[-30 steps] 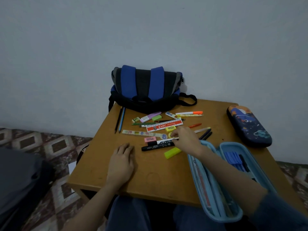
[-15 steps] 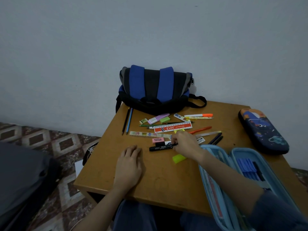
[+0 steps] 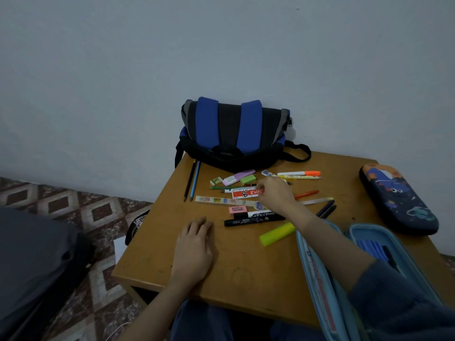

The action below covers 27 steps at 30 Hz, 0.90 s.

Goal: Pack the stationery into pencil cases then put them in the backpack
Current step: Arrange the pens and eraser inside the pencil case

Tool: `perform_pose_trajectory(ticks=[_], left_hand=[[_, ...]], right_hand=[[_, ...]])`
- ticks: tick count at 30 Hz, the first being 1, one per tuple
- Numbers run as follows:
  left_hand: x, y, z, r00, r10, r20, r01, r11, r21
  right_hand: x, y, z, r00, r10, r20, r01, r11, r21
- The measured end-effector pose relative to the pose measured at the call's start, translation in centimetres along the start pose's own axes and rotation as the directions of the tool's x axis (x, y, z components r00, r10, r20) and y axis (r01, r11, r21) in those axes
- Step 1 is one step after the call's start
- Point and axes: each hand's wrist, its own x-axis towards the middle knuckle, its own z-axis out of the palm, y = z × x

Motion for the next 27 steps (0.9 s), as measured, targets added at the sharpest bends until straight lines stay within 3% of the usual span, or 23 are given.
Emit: perform_pose_trajectory(ticks=[4,7,16,27], left_hand=[[0.1,0.0,-0.1,1.0,-0.008,0.014,0.008,1.0,-0.007],[0.1,0.0,-0.1,1.0,-0.014,0.027,0.014,1.0,-0.01],[0.1,0.0,-0.1,1.0,-0.012,0.002,0.012,1.0,-0.007],[0.0,0.0,0.0,1.0,-0.004,-0.002,0.004,1.0,-0.027]], right_hand=[[1.9,0.0,0.5,1.0,0.015,0.025,-0.012,0.992,-0.124],[3.0,0.2,0.7,1.0,0.008,0.0,-0.008,0.992,-0.125],[5.2,-3.5,3.4,0.96,-0.26,0.103,0.277,0.935,-0.22],[5.7,-4.4,3.5,0.975,-0.18,0.128,0.206,0.95,-0.233]])
